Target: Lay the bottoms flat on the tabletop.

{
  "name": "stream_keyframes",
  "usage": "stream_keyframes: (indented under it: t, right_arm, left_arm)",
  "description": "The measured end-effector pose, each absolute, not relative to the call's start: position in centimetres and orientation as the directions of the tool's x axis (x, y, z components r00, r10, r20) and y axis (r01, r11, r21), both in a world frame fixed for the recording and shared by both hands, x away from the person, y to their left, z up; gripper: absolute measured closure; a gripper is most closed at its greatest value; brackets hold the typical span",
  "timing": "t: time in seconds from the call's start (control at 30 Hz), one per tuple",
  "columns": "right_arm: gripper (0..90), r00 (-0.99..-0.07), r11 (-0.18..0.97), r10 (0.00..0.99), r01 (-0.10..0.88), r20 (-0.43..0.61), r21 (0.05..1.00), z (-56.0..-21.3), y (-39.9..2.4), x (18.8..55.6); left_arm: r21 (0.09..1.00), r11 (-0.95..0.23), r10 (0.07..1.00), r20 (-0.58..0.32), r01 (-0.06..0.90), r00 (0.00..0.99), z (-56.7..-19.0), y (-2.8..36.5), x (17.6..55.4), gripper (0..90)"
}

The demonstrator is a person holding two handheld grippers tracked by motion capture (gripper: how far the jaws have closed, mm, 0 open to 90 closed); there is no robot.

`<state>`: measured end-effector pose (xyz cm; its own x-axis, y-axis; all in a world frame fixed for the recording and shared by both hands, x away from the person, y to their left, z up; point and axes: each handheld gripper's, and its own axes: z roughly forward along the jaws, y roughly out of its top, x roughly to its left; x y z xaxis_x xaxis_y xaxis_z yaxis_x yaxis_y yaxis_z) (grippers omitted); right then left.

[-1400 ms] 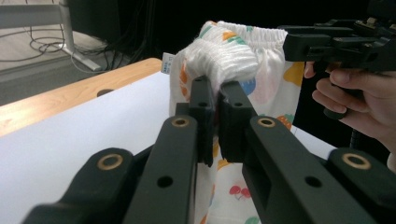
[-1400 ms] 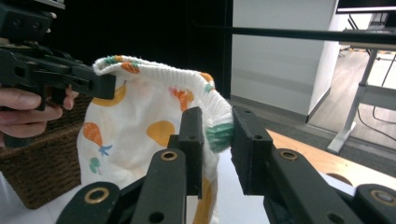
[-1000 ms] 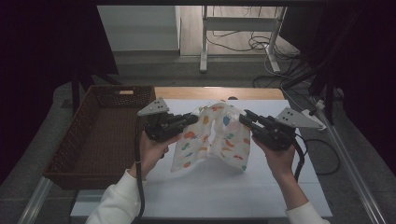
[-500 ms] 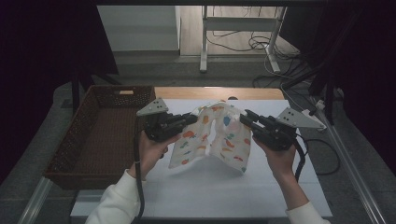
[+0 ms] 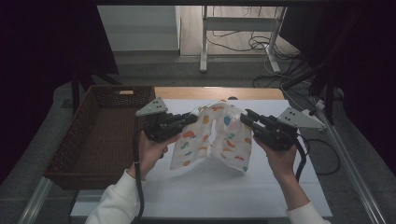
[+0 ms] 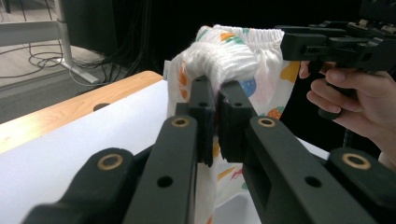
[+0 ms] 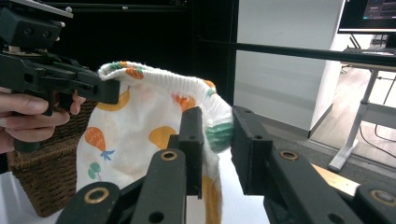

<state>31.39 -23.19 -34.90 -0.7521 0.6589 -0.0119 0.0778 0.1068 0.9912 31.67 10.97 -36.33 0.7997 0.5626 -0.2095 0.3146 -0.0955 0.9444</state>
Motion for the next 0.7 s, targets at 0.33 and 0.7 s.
stream_keyframes:
  t: [0.33,0.7]
  right_arm:
    - [74.3,-0.751,0.103,0.66,0.076,-0.011,0.992,-34.8,-23.3,31.3]
    - [74.3,-0.771,0.115,0.637,0.078,-0.013,0.99,-33.8,-23.7,28.2]
  left_arm:
    - [0.944,-0.087,0.562,-0.218,0.319,0.798,-36.3,11.1,31.6,86.0]
    - [0.93,-0.07,0.521,-0.276,0.362,0.808,-35.8,12.5,28.5,86.0]
